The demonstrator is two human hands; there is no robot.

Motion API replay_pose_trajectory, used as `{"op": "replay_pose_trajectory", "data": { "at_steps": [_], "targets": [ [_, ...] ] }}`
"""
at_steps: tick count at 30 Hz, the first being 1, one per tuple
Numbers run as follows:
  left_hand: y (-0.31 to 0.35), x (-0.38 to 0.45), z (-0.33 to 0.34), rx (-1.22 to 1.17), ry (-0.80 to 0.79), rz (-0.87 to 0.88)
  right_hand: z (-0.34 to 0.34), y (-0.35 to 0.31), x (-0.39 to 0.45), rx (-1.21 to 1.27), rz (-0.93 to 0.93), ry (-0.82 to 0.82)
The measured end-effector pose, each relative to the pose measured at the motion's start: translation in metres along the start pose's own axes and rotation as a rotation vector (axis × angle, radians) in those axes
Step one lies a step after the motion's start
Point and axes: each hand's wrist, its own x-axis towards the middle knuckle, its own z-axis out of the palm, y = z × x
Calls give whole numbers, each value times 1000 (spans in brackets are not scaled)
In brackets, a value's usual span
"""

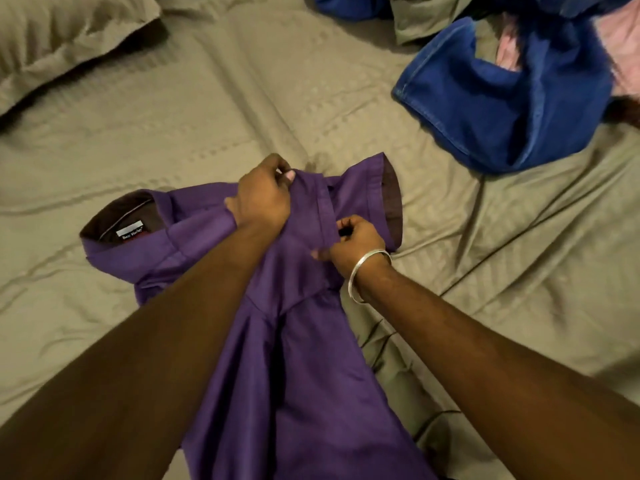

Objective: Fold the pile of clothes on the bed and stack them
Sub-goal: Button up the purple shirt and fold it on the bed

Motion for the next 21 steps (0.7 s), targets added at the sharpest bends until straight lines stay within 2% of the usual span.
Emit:
{"op": "replay_pose_trajectory", "data": {
  "at_steps": [2, 5, 7, 10, 12, 14, 18, 20, 21],
  "targets": [
    [10, 7, 4, 19, 38, -11, -3, -1, 3, 18, -14, 6],
    [22, 18, 14, 8, 61, 20, -19, 2, 9, 139, -57, 154],
    [32, 23, 25, 22, 36, 64, -35, 5, 12, 180, -112, 255],
    [44, 22, 46, 120, -35, 118, -54, 13, 12, 108, -176, 385],
    [44, 22, 55, 144, -46, 106, -58, 17, 12, 54, -163, 395],
    [41, 15, 58, 151, 10, 142, -57, 22, 10, 9, -181, 384],
    [26, -33, 44, 127, 229, 245, -52, 29, -22, -185, -423, 498],
    [5, -72, 35, 66, 230, 245, -38, 42, -59, -146, -462, 437],
    [-8, -93, 29, 24, 184, 238, -29, 53, -80, -149, -412, 368]
  ]
}}
